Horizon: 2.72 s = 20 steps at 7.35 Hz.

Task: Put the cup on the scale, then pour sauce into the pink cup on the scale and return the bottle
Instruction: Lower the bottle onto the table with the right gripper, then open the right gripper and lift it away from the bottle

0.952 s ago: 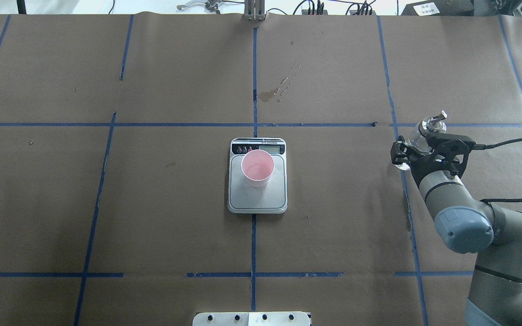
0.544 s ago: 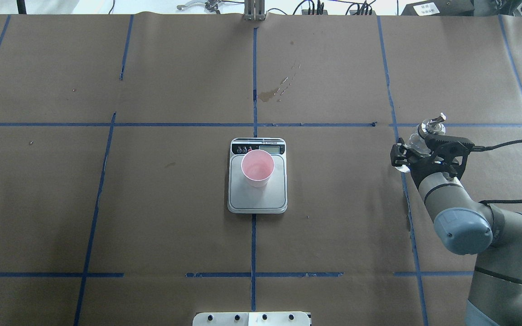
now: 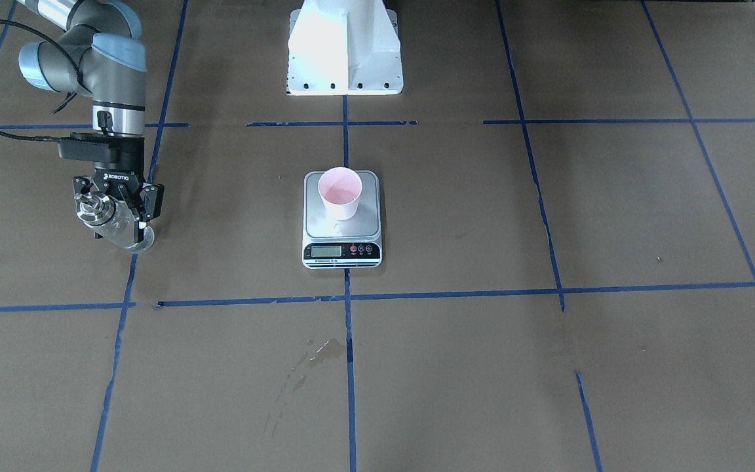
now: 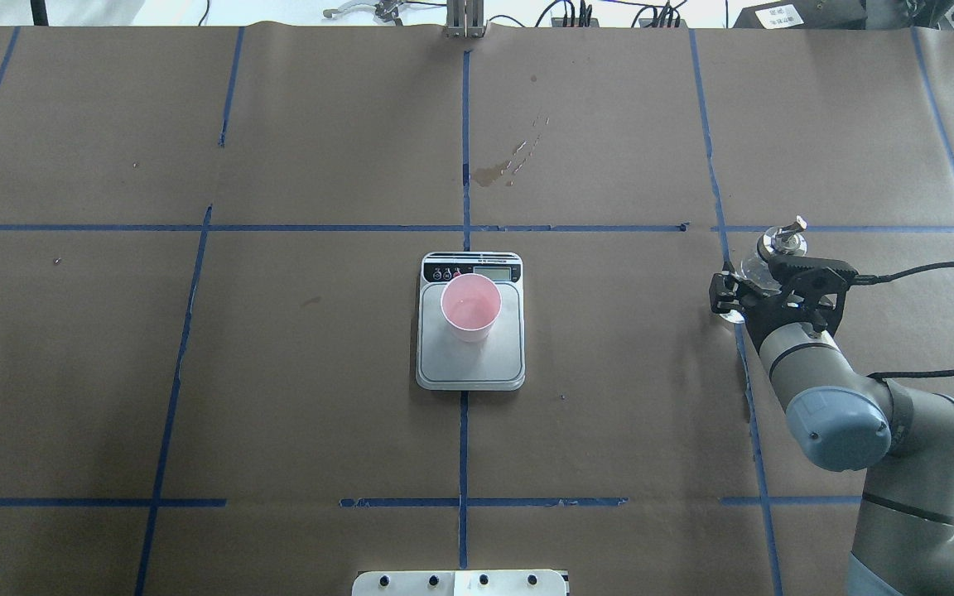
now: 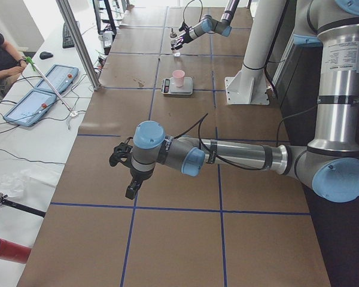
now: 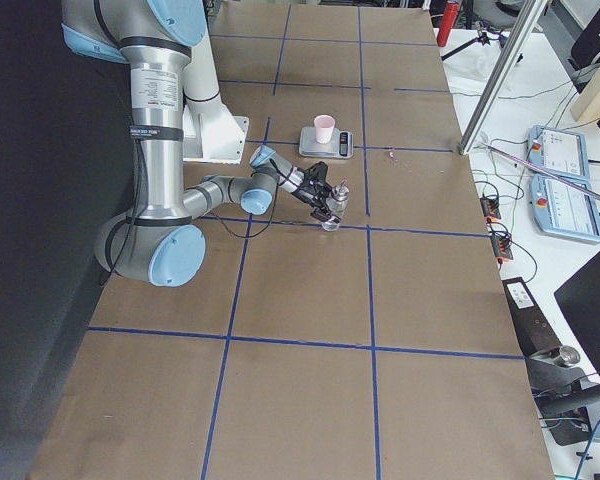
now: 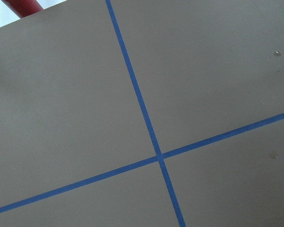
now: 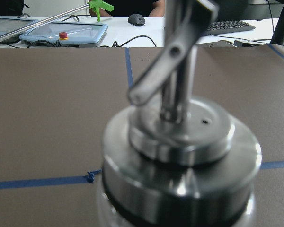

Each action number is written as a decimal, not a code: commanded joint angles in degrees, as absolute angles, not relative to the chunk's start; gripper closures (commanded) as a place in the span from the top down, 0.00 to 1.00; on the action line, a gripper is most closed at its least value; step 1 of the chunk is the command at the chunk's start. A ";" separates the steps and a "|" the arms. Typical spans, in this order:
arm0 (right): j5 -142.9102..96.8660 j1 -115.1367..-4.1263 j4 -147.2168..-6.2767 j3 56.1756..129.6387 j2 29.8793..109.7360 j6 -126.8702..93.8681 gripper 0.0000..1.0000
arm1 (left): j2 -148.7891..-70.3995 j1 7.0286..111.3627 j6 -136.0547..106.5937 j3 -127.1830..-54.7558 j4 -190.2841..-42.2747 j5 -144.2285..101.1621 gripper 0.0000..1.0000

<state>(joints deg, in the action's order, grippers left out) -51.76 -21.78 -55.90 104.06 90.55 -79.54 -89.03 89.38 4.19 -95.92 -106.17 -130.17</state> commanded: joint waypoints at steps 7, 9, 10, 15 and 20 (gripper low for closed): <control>-56.83 -21.80 -56.16 107.13 91.22 -79.28 1.00 | -89.03 89.38 4.22 -95.80 -106.17 -130.17 1.00; -63.96 -21.80 -67.68 110.63 91.76 -79.19 1.00 | -89.03 89.38 4.22 -95.80 -106.17 -130.17 1.00; -68.60 -21.88 -75.33 114.74 91.76 -78.84 1.00 | -89.03 89.38 4.31 -95.80 -106.17 -130.17 1.00; -101.09 -27.22 -120.80 131.55 78.46 -68.77 1.00 | -89.03 89.38 4.39 -95.54 -106.17 -130.17 1.00; -118.78 -46.41 -133.79 137.74 67.23 -41.76 1.00 | -88.95 89.38 4.40 -95.80 -107.57 -130.08 1.00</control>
<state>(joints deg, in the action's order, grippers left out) -112.87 -37.82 -135.30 138.26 67.62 -52.11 -89.01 89.36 4.46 -95.82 -106.69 -130.11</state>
